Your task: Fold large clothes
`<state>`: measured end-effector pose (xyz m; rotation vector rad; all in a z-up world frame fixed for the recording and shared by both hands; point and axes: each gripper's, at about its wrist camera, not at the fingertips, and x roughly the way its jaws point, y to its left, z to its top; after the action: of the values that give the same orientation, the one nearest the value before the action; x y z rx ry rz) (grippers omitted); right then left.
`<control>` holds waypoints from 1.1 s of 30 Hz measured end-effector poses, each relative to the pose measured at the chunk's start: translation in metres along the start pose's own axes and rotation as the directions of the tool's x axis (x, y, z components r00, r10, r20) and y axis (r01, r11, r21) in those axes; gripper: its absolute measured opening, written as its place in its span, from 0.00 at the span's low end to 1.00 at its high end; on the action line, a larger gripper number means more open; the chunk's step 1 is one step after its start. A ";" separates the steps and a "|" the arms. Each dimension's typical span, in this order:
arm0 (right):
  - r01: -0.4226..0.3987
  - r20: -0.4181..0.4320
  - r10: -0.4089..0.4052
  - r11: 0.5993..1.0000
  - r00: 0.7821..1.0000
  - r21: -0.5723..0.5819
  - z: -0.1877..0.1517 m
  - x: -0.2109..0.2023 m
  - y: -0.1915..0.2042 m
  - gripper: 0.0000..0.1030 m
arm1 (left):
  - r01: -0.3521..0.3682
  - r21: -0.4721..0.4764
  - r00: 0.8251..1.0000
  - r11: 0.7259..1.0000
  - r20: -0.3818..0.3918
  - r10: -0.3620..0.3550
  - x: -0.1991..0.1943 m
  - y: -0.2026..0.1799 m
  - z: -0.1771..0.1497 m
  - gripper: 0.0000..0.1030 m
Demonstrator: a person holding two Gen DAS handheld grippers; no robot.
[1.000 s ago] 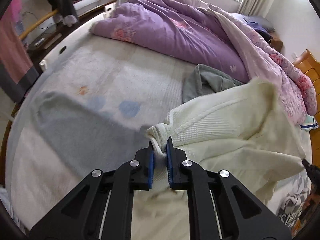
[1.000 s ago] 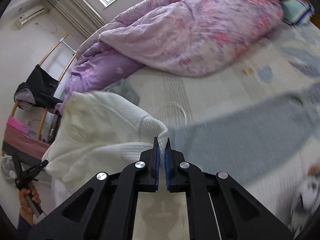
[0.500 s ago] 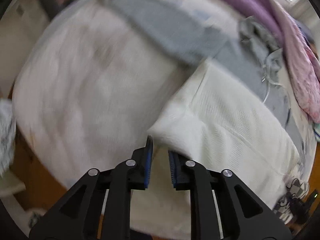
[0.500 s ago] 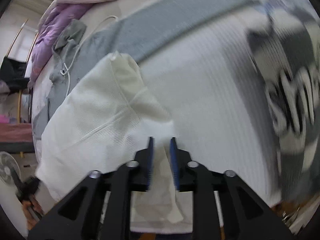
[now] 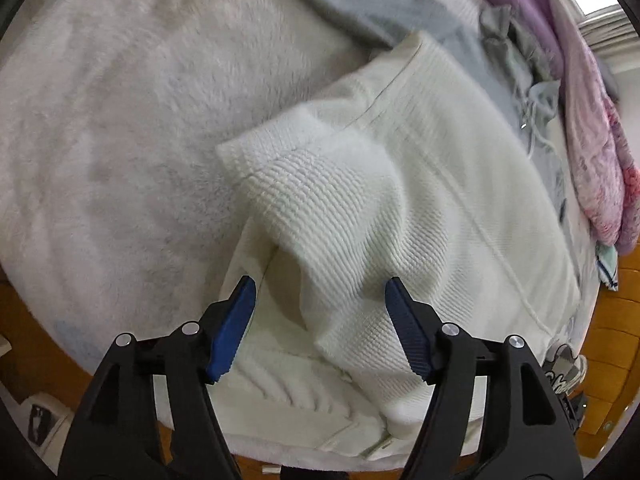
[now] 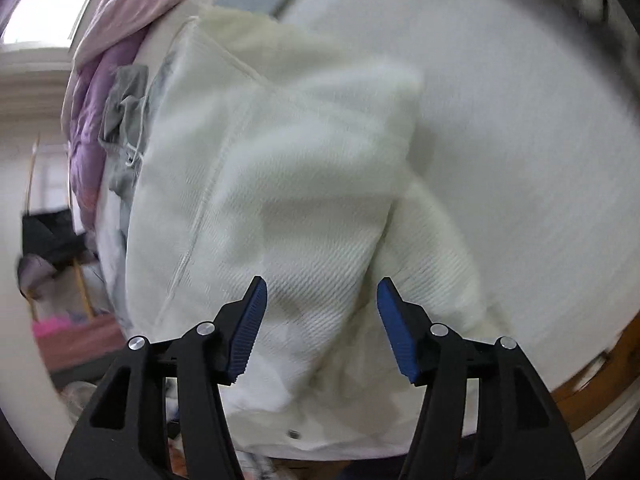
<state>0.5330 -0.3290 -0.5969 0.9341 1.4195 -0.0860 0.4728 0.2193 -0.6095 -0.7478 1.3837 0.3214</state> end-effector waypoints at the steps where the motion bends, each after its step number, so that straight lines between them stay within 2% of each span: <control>1: -0.022 0.023 0.022 0.999 1.000 0.024 -0.001 0.002 -0.001 0.50 | 0.002 0.007 1.000 1.000 -0.004 -0.002 0.004 0.000 0.001 0.61; 2: -0.040 0.045 0.040 0.999 0.998 0.014 -0.002 0.002 0.002 0.35 | 0.032 0.021 0.999 0.999 -0.004 -0.032 0.005 -0.002 0.002 0.33; 3: -0.034 0.058 0.034 0.999 0.998 -0.006 -0.003 0.001 0.006 0.13 | 0.045 0.036 0.999 0.998 -0.008 -0.045 0.005 -0.003 0.001 0.04; 5: -0.007 0.101 0.012 0.999 0.995 -0.051 -0.006 -0.005 0.018 0.05 | 0.055 0.062 0.998 0.997 0.003 -0.056 0.000 -0.005 0.000 0.04; 11: 0.027 0.157 0.002 0.984 0.988 -0.178 -0.038 -0.055 0.047 0.04 | 0.114 0.165 0.992 0.980 0.031 -0.121 -0.055 -0.001 -0.018 0.04; 13: 0.047 0.161 -0.017 0.981 0.987 -0.188 -0.047 -0.067 0.045 0.04 | 0.103 0.193 0.994 0.976 0.021 -0.109 -0.060 0.001 -0.020 0.04; 15: 0.072 0.155 -0.043 0.981 0.987 -0.181 -0.054 -0.067 0.038 0.04 | 0.111 0.178 0.994 0.978 -0.002 -0.113 -0.058 0.009 -0.025 0.04; 17: 0.143 0.153 -0.113 0.968 0.982 -0.205 -0.056 -0.057 0.031 0.04 | 0.101 0.177 0.995 0.979 -0.025 -0.098 -0.047 0.016 -0.030 0.04; 19: 0.233 0.144 -0.204 0.945 0.968 -0.228 -0.053 -0.035 0.022 0.04 | 0.073 0.181 0.995 0.981 -0.076 -0.060 -0.022 0.022 -0.036 0.05; 20: 0.273 0.138 -0.246 0.933 0.959 -0.235 -0.052 -0.025 0.018 0.04 | 0.041 0.189 0.997 0.981 -0.069 -0.028 -0.013 0.024 -0.037 0.08; 22: 0.389 0.116 -0.372 0.891 0.921 -0.234 -0.047 0.003 0.002 0.04 | -0.019 0.200 0.997 0.980 -0.072 0.035 0.008 0.028 -0.037 0.08; 23: 0.393 0.101 -0.380 0.893 0.920 -0.218 -0.045 0.012 -0.007 0.04 | -0.008 0.193 0.997 0.981 -0.078 0.023 0.015 0.030 -0.037 0.09; 25: 0.355 0.090 -0.344 0.918 0.935 -0.175 -0.044 0.010 -0.013 0.04 | 0.009 0.195 0.997 0.981 -0.073 0.005 0.014 0.029 -0.035 0.10; 26: 0.345 0.094 -0.333 0.924 0.938 -0.166 -0.046 0.003 -0.008 0.08 | 0.022 0.199 0.997 0.980 -0.072 -0.008 0.011 0.028 -0.034 0.15; 28: 0.361 0.131 -0.340 0.913 0.931 -0.190 -0.053 -0.014 0.010 0.08 | 0.051 0.203 0.998 0.978 -0.057 -0.040 -0.002 0.031 -0.035 0.42; 29: 0.378 0.163 -0.349 0.901 0.923 -0.213 -0.058 -0.024 0.024 0.08 | 0.046 0.197 0.998 0.979 -0.041 -0.039 -0.008 0.033 -0.037 0.70; 30: 0.385 0.191 -0.346 0.890 0.919 -0.243 -0.063 -0.032 0.039 0.08 | 0.046 0.176 0.999 0.983 0.002 -0.047 -0.019 0.038 -0.038 0.74; 31: 0.348 0.212 -0.294 0.889 0.932 -0.296 -0.070 -0.039 0.063 0.08 | 0.061 0.156 0.997 0.986 0.029 -0.066 -0.026 0.042 -0.038 0.74; 33: 0.269 0.213 -0.199 0.883 0.956 -0.384 -0.077 -0.040 0.103 0.07 | 0.084 0.111 0.996 0.990 0.032 -0.088 -0.031 0.050 -0.039 0.77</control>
<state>0.5213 -0.2344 -0.5021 0.3942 1.3195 -0.0437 0.4063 0.2377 -0.5949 -0.7056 1.3192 0.1891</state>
